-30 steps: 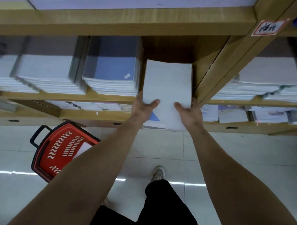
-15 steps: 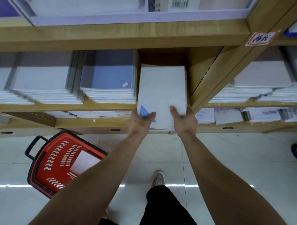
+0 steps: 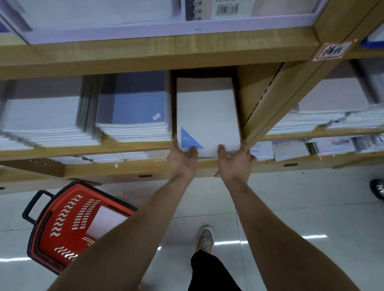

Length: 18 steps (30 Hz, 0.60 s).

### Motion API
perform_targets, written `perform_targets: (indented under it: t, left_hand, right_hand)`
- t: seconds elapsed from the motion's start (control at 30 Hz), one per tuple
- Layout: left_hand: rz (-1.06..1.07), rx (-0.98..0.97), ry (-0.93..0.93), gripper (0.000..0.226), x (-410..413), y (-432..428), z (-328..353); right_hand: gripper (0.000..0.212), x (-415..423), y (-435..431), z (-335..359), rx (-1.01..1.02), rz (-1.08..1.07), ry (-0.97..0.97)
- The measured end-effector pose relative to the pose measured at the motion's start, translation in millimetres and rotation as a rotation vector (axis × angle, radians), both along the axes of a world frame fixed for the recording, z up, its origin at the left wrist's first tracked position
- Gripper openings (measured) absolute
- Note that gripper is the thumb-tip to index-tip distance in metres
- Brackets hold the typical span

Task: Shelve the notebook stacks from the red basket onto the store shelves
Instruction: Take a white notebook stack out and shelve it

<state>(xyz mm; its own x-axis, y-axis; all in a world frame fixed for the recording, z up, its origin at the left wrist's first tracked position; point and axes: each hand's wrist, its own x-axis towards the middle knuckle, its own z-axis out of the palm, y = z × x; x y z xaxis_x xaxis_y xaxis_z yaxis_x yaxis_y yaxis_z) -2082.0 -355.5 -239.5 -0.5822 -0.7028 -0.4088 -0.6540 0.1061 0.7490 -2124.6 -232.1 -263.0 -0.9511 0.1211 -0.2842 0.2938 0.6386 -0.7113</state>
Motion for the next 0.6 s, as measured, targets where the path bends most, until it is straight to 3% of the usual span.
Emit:
perform_targets:
  t: [0.2, 0.4, 0.5, 0.6]
  left_hand:
    - [0.033, 0.014, 0.011, 0.065, -43.0, -1.2, 3.4]
    - [-0.059, 0.021, 0.045, 0.065, -44.6, -16.5, -10.1]
    - [-0.081, 0.049, 0.108, 0.058, -31.6, -15.9, -15.6]
    - [-0.165, -0.060, 0.129, 0.051, -21.9, -11.6, -17.6]
  right_hand:
    - [0.078, -37.3, -7.2, -3.5, 0.004, 0.029, 0.029]
    - [0.087, -45.1, -17.5, -6.7, -0.130, -0.030, -0.018]
    - [0.091, -23.9, -12.6, -5.6, -0.123, 0.023, -0.003]
    - [0.086, -2.1, -9.7, -9.3, -0.059, 0.110, 0.057]
